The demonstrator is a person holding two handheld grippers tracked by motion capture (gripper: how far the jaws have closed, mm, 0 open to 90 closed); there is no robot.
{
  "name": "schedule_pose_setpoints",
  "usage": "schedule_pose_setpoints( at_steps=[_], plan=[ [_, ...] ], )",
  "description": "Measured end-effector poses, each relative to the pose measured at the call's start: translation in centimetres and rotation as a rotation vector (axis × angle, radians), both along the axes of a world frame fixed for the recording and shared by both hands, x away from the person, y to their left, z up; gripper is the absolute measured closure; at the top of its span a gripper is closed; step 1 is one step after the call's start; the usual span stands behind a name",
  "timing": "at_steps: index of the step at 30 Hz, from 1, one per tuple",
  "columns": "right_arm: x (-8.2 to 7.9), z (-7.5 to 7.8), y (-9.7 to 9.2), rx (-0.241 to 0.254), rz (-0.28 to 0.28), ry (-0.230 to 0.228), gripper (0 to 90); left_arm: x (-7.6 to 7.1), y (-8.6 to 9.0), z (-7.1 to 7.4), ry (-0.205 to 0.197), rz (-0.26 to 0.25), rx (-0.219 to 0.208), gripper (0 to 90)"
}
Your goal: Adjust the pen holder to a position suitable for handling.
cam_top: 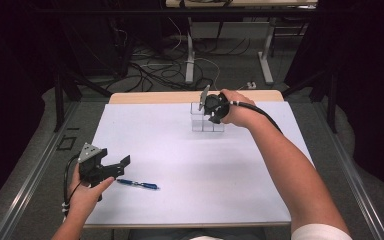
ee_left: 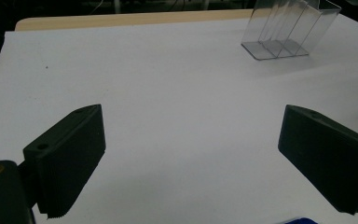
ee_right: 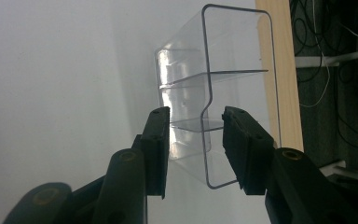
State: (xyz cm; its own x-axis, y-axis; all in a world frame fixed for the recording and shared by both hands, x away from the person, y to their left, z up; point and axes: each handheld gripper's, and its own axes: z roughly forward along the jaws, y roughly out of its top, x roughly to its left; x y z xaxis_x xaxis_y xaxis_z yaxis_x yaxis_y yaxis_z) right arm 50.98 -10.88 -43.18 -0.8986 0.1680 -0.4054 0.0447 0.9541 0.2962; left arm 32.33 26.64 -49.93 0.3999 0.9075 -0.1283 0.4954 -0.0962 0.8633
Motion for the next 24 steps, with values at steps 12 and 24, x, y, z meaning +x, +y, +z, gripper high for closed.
schedule_pose_setpoints(
  at_steps=[12,24],
  plan=[
    [1.5,-1.3,0.2,-0.018,-0.013,0.026,62.4,0.0,0.1,0.0,-0.001,0.004,-0.005,7.2],
    [2.9,-2.3,0.8,-0.020,0.014,0.056,64.3,-0.1,0.1,0.1,0.001,0.003,-0.010,7.3]
  ],
)
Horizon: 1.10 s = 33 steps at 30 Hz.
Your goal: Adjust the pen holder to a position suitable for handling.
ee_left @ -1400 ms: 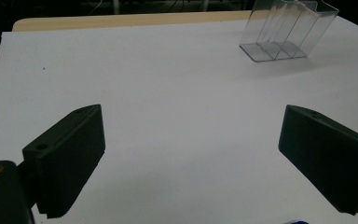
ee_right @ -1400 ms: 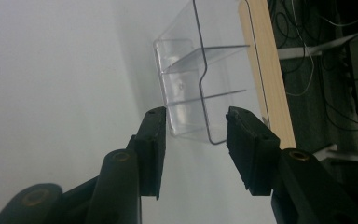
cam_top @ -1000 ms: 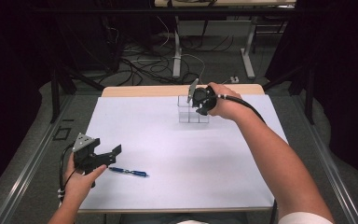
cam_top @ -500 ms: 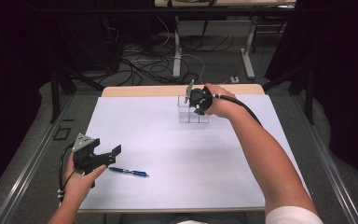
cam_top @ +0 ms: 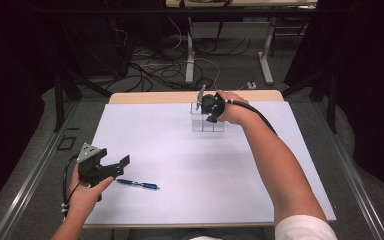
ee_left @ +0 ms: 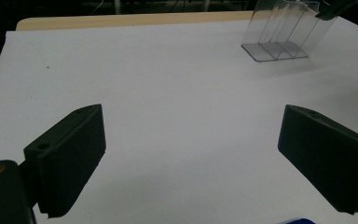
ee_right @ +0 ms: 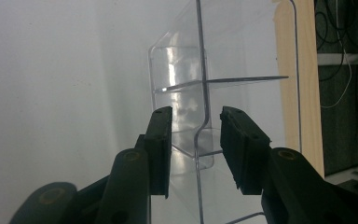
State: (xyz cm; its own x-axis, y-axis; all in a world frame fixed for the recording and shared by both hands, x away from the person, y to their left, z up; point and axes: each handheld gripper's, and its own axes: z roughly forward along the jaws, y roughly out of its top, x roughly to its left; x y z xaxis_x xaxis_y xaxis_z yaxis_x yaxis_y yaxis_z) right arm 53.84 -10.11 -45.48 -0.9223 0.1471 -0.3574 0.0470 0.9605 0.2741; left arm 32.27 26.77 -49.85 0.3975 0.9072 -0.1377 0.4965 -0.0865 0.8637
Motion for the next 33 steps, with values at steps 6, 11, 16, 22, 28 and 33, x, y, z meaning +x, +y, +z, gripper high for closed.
schedule_pose_setpoints(
  at_steps=[6,11,16,22,28,33],
  plan=[
    [0.17,-0.64,0.37,-0.020,0.006,0.024,68.6,-0.02,0.02,-0.03,0.003,-0.001,-0.001,7.5],
    [0.24,-0.72,0.54,-0.042,0.019,0.026,75.2,-0.01,0.01,-0.06,0.004,-0.001,-0.002,7.7],
    [0.33,-0.49,0.53,-0.051,0.021,0.018,82.2,-0.02,-0.03,-0.05,0.004,0.001,0.000,7.9],
    [0.26,-0.48,0.58,-0.056,0.021,0.021,82.9,-0.02,0.00,-0.07,0.005,0.005,0.004,8.3],
    [0.06,-0.28,0.54,-0.062,0.029,0.063,85.8,0.04,0.01,-0.13,0.006,0.011,0.002,9.3],
    [-0.23,-0.34,0.60,-0.059,0.048,0.075,87.2,0.03,-0.08,-0.11,0.008,0.010,0.003,9.8]
  ],
)
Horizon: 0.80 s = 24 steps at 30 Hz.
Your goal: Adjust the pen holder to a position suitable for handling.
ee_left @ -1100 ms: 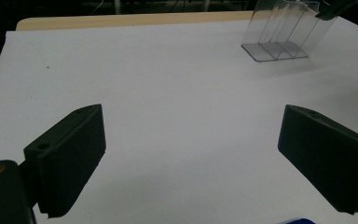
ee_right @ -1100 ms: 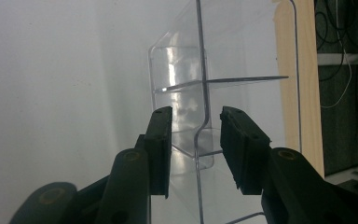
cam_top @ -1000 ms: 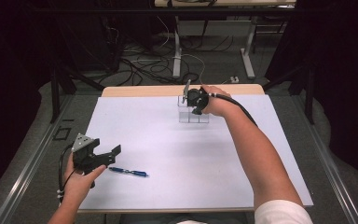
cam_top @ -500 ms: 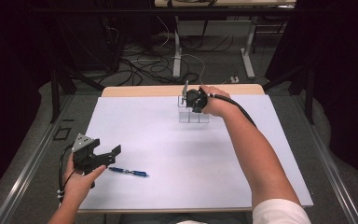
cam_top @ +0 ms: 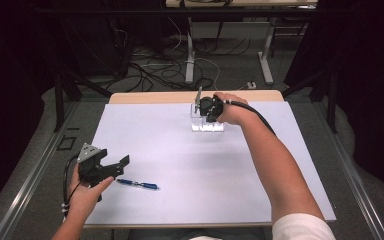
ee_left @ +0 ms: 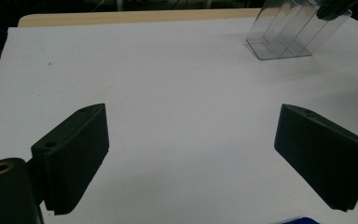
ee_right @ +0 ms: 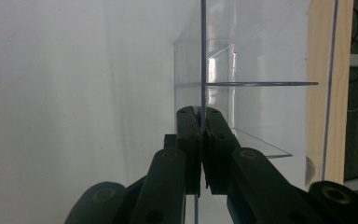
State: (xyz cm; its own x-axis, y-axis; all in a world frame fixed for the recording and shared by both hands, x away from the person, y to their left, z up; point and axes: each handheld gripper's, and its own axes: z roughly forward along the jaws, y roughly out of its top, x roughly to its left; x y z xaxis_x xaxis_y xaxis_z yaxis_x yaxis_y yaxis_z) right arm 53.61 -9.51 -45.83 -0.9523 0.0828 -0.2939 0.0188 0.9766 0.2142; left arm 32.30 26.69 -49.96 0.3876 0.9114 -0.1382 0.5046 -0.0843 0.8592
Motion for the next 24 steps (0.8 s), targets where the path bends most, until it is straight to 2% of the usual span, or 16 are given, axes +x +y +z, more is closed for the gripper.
schedule_pose_setpoints(
  at_steps=[5,7,9,11,12,13,14,15,21,24],
  plan=[
    [-0.2,0.0,0.0,-0.007,0.009,0.012,88.2,0.0,0.0,0.0,0.002,-0.001,0.001,9.9],
    [-0.3,0.0,0.0,-0.004,0.004,0.030,88.8,0.0,0.1,0.0,-0.002,0.002,-0.002,9.9],
    [-0.4,0.1,0.1,0.009,0.016,0.032,88.6,0.0,0.1,0.0,-0.001,0.004,-0.002,9.9],
    [-0.6,0.2,0.2,0.021,0.001,0.053,88.7,0.0,0.2,0.0,-0.001,0.004,-0.002,9.9],
    [-0.7,0.1,0.3,0.046,0.008,0.039,88.5,0.0,0.2,0.0,0.000,0.005,-0.001,9.9],
    [-0.7,0.1,0.3,0.046,0.008,0.039,88.5,0.0,0.2,0.0,-0.001,0.005,-0.001,9.9],
    [-0.9,0.5,0.8,0.004,0.027,0.057,88.6,0.0,0.2,0.0,-0.002,0.006,-0.003,9.9],
    [-1.0,0.7,1.0,-0.004,0.034,0.060,88.5,0.0,0.2,0.1,-0.003,0.006,-0.002,9.9],
    [-1.8,1.4,2.1,0.020,0.059,0.082,88.6,-0.1,0.2,0.1,-0.006,0.007,0.000,9.9],
    [-2.5,1.6,2.8,0.030,0.069,0.113,88.5,-0.1,0.2,0.1,-0.006,0.007,-0.001,9.9]
  ],
)
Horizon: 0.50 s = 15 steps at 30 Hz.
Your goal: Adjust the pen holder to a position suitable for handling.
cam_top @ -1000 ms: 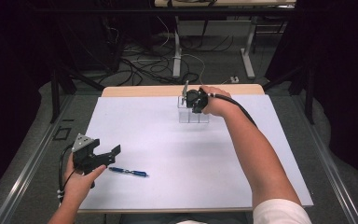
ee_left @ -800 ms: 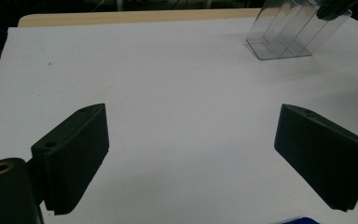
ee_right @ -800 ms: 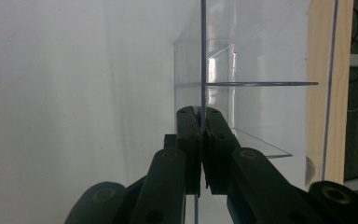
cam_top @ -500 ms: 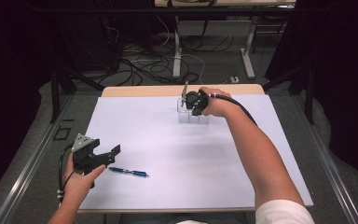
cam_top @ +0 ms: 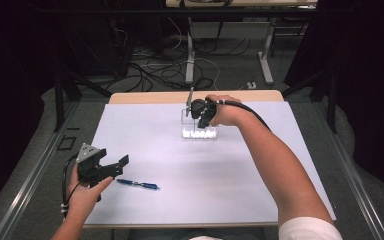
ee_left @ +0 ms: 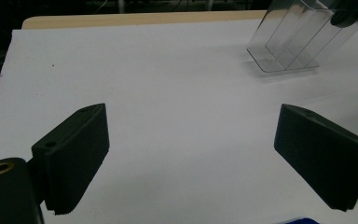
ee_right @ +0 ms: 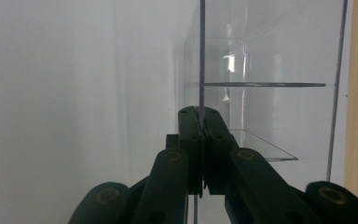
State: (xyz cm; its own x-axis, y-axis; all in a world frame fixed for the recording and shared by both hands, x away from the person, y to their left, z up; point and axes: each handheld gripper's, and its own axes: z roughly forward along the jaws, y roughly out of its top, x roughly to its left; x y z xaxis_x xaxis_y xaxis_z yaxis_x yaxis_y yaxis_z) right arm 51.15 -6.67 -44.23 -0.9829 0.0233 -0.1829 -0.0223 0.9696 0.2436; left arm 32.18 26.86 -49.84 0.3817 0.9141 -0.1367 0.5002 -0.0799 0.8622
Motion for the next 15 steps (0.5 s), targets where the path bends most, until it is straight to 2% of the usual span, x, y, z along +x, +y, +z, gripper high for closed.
schedule_pose_setpoints(
  at_steps=[3,4,12,13,15],
  plan=[
    [-0.3,0.0,0.3,-0.009,0.008,0.007,88.6,0.0,0.0,0.0,0.000,0.000,0.000,9.9],
    [-0.6,0.0,0.4,-0.014,0.008,0.024,88.4,0.0,0.0,0.0,0.000,0.000,0.000,9.9],
    [-1.3,-0.2,0.3,-0.024,0.018,0.069,88.4,0.0,0.0,0.0,0.001,0.003,0.002,9.9],
    [-1.5,-0.2,0.3,-0.036,0.009,0.092,88.6,0.0,0.0,0.0,0.001,0.002,0.002,9.9],
    [-1.6,-0.3,0.4,-0.034,0.020,0.097,88.4,0.0,-0.1,0.0,0.000,0.002,0.001,9.9]
  ],
)
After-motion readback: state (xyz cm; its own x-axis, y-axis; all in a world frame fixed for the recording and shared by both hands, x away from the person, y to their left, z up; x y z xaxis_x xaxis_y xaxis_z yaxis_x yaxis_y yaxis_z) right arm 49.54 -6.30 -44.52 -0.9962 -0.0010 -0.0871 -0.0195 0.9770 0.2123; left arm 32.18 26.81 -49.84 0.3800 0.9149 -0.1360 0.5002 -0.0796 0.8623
